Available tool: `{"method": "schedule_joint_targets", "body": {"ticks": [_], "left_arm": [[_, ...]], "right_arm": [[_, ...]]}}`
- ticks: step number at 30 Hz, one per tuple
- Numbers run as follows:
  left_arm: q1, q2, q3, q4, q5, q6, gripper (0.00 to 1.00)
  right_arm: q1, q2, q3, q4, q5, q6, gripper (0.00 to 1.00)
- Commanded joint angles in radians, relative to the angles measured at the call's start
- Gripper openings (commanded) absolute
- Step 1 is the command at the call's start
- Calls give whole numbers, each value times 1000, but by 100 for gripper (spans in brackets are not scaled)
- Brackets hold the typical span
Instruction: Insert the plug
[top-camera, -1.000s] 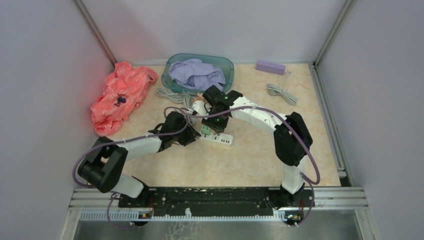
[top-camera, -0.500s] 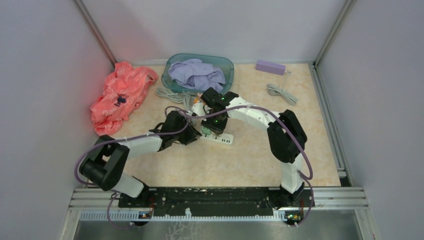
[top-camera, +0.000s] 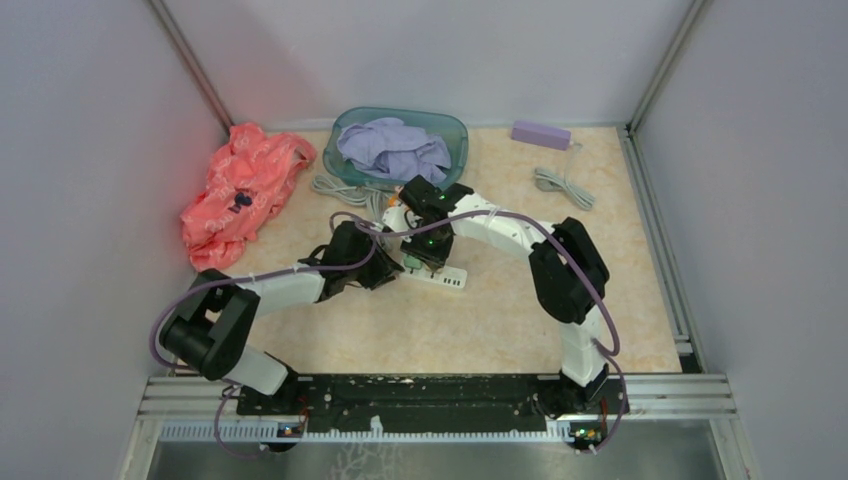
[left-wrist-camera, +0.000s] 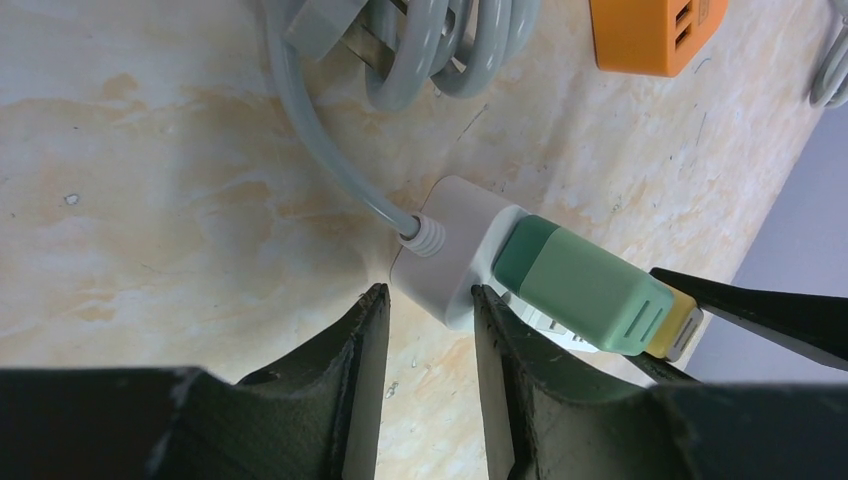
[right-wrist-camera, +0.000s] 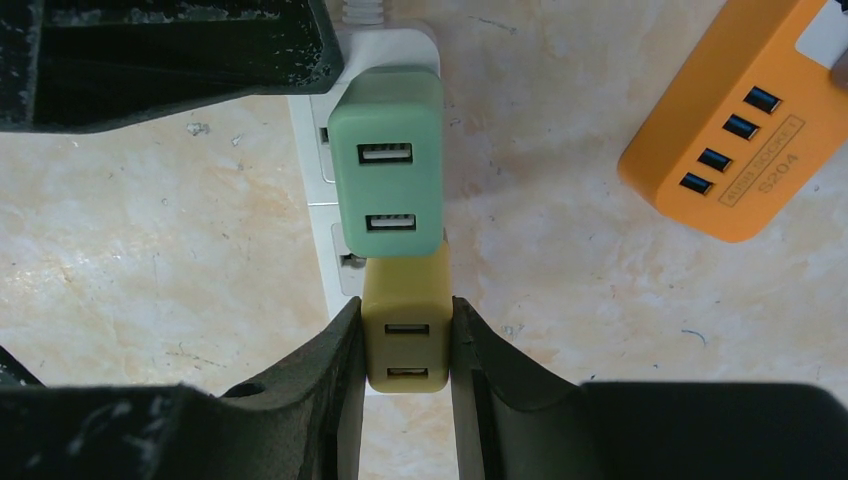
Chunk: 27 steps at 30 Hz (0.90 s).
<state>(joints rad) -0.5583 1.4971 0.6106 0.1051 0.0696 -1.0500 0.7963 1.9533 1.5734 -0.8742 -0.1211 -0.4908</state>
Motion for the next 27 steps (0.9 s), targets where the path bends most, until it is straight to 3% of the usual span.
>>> {"method": "schedule_joint_targets", "body": {"ticks": [1,13,19,27], "left_arm": [[0,18,-4,-18,13,15,42],[-1,22,-8,-8,28,14,41],[0,4,-14,0,30,24,42],[-1,-47,-18,-23,10,36,45]], "right_arm": [[14,85,3,7,10,1,0],[32,145,-41,5,42,-1,0],[38,85,-24,18,25,-13,0],[38,-35,-7,26,-15,-6,49]]}}
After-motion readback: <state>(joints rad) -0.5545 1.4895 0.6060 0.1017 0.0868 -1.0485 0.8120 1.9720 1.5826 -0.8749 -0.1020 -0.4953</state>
